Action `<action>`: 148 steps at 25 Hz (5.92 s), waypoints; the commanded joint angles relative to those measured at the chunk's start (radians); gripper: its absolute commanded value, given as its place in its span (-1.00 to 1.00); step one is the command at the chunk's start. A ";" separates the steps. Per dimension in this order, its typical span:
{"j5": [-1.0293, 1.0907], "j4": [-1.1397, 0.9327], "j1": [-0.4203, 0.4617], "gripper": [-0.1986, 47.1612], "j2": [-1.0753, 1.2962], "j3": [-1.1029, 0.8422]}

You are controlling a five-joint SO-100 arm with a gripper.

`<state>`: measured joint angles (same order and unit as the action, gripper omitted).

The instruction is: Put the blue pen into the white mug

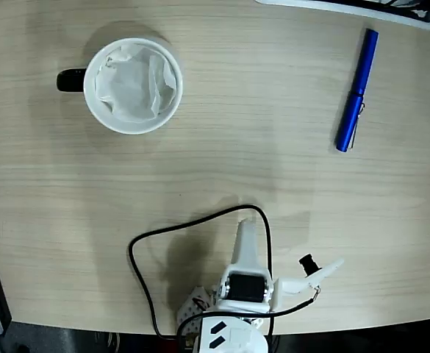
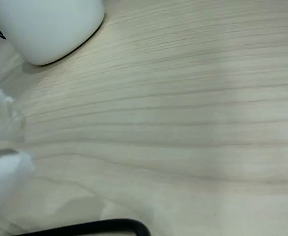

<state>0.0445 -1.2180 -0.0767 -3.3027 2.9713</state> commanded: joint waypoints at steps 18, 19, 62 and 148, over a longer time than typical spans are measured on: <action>0.011 -0.014 -0.009 -0.99 -0.066 0.012; 0.011 -0.014 -0.009 -0.99 -0.066 0.012; 0.017 0.043 -0.023 -0.99 0.350 -0.322; 1.813 -0.086 -0.420 -0.10 2.379 -1.954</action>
<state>1.8423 -1.2993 -0.4847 -0.8882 1.0615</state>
